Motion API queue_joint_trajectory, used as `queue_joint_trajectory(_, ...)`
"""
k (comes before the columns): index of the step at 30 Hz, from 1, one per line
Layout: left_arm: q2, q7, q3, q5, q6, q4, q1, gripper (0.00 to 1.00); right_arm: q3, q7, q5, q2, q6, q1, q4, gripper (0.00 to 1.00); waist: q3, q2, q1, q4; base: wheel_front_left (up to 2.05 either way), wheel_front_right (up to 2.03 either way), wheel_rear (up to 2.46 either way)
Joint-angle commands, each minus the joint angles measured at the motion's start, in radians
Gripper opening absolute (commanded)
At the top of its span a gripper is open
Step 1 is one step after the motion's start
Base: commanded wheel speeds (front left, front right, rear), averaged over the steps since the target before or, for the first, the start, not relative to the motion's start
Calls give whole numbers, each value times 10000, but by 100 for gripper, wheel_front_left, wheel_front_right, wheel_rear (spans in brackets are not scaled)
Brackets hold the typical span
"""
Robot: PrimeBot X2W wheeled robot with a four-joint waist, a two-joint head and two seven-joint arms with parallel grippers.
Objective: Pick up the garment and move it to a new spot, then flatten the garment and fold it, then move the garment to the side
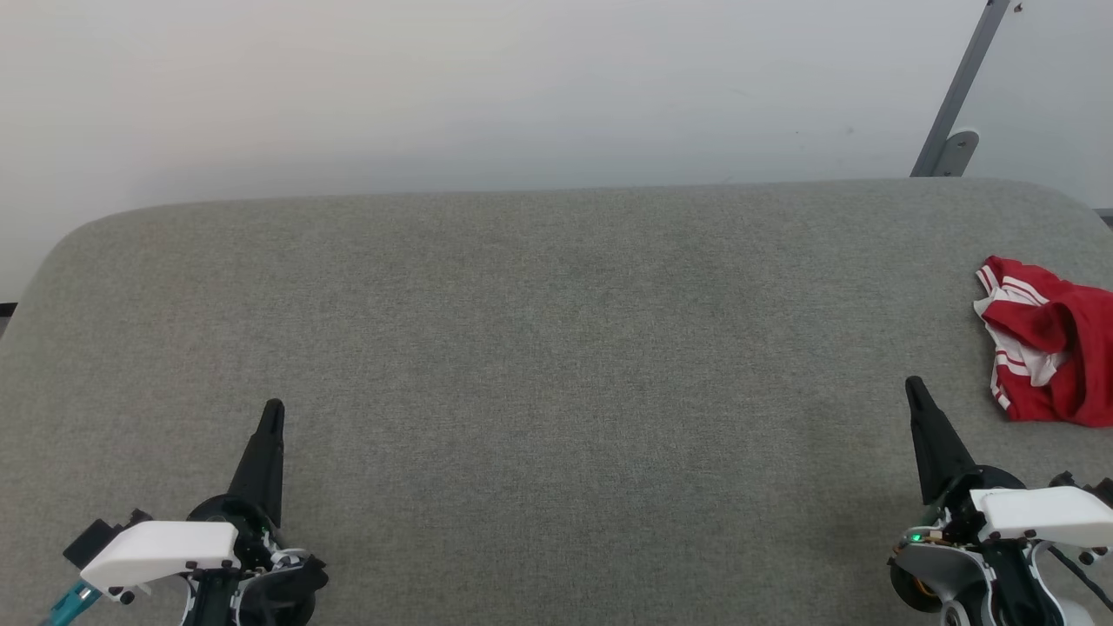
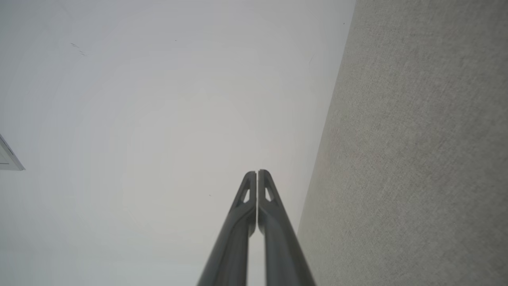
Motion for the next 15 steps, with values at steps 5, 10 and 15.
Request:
queue_joint_trajectory(5,-24,44,42,-4,-54,-1,-125,0,-7,22,37,12,0,-44,21,0,0,-1,0,0,0,0,0)
queue_joint_trajectory(10,-27,51,46,4,-54,-1,-126,0,-6,21,38,12,2,-44,23,0,0,-1,0,0,0,0,0)
queue_joint_trajectory(15,-30,56,52,9,-54,-1,-127,0,-3,21,38,12,0,-44,21,0,0,-1,0,0,0,0,0)
